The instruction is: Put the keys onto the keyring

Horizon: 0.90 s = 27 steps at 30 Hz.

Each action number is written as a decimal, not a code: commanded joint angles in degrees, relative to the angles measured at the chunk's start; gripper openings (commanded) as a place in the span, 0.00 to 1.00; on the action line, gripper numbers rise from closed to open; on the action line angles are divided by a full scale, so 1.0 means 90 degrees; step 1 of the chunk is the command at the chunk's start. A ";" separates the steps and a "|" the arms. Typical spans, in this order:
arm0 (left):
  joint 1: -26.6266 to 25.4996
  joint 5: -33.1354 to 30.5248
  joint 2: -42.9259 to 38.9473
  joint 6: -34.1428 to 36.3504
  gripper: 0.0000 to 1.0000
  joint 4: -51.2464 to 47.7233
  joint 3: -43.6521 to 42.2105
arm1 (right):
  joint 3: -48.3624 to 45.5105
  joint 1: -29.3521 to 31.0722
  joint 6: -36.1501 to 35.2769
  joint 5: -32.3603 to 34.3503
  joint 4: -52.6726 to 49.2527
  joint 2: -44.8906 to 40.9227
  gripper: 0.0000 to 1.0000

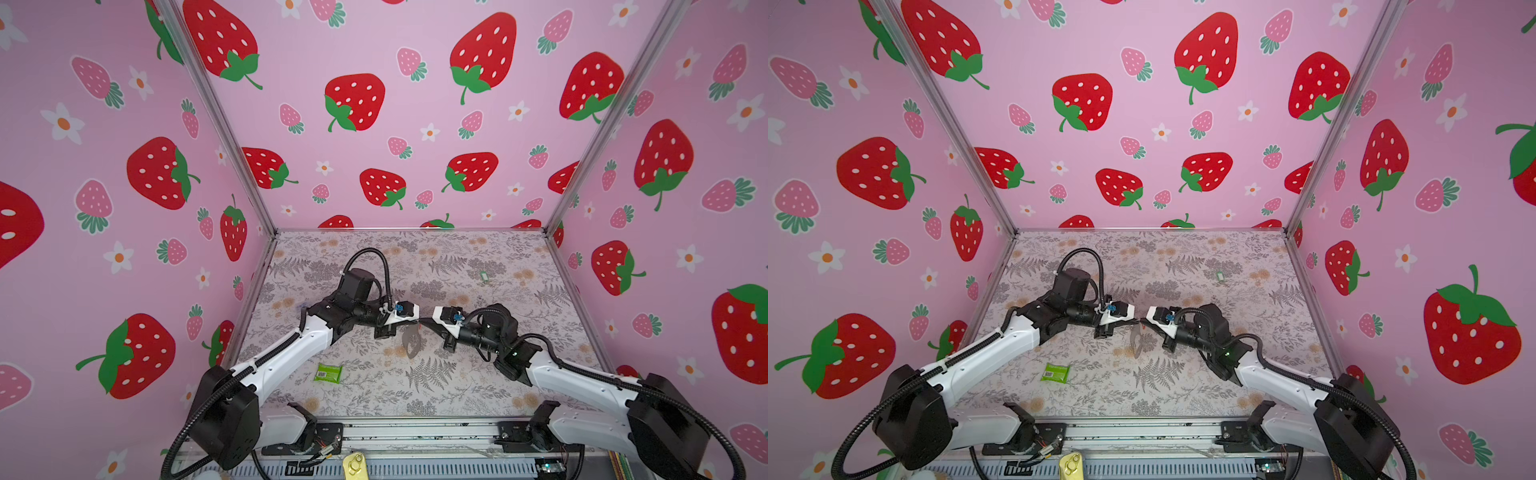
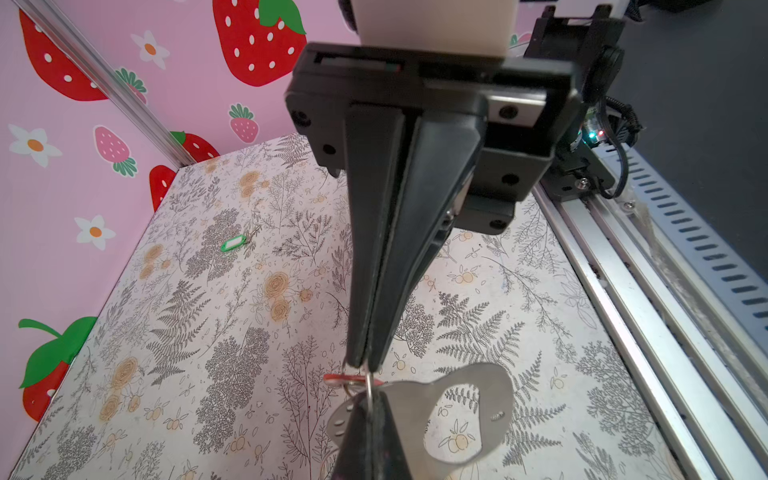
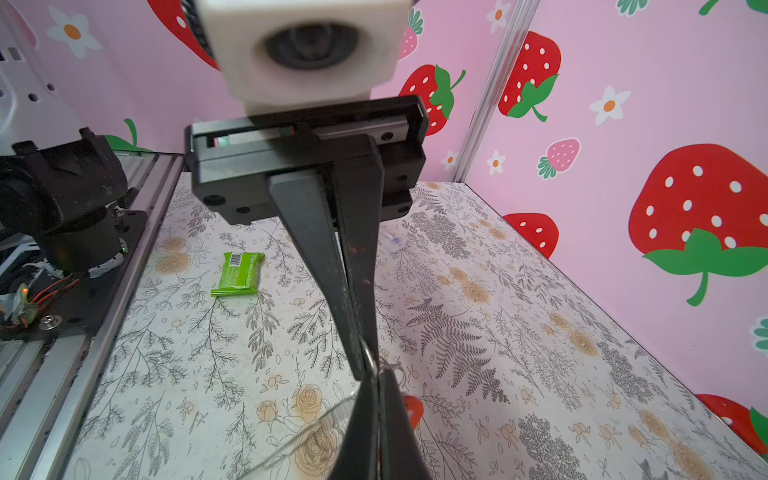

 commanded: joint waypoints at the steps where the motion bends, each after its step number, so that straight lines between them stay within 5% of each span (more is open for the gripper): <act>1: -0.0086 -0.0145 -0.0026 0.0143 0.05 -0.0242 0.0222 | 0.0269 -0.0007 -0.0084 -0.0010 -0.0160 -0.0006 0.02; 10: -0.0232 -0.1335 -0.0599 0.0616 0.27 -0.0125 -0.0021 | 0.0521 -0.0005 -0.0283 0.0184 -0.1185 -0.0027 0.02; 27: -0.0851 -0.2305 -0.0444 0.1294 0.25 0.0020 -0.0038 | 0.0896 -0.0001 -0.0335 0.0154 -0.1714 0.0182 0.02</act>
